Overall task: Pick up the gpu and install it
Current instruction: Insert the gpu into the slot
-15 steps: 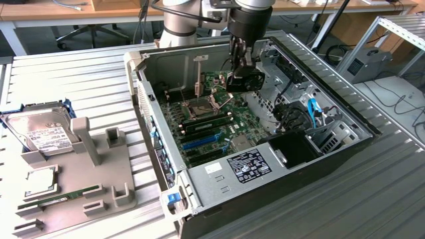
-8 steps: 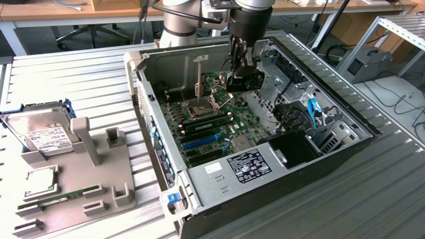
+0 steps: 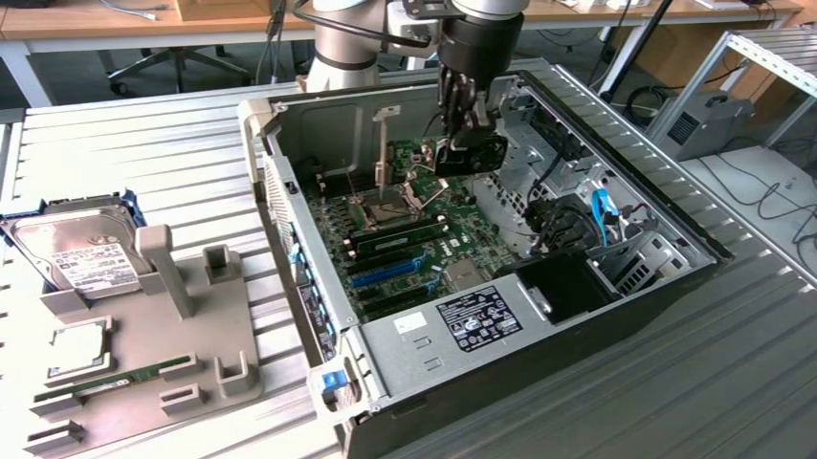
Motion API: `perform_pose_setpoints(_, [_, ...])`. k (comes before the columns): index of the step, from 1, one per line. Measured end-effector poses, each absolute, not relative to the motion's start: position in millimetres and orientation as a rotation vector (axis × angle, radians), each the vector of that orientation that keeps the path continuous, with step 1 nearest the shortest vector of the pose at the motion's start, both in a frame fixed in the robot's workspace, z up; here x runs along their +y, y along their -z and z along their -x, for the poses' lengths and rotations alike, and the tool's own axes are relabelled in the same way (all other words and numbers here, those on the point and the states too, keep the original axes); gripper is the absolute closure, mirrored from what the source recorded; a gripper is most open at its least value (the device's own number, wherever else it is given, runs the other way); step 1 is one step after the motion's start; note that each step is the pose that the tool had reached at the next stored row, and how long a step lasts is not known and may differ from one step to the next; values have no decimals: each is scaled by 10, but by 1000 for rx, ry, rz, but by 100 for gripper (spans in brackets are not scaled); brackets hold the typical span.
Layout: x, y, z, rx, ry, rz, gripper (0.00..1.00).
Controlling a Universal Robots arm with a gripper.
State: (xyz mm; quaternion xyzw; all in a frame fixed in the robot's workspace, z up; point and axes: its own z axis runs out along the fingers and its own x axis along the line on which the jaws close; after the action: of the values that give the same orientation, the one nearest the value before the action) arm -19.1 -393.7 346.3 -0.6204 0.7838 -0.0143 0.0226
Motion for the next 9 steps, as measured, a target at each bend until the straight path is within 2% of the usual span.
perform_pose_setpoints(9, [-3937, -3461, 191, 2386, 43, 1972, 71])
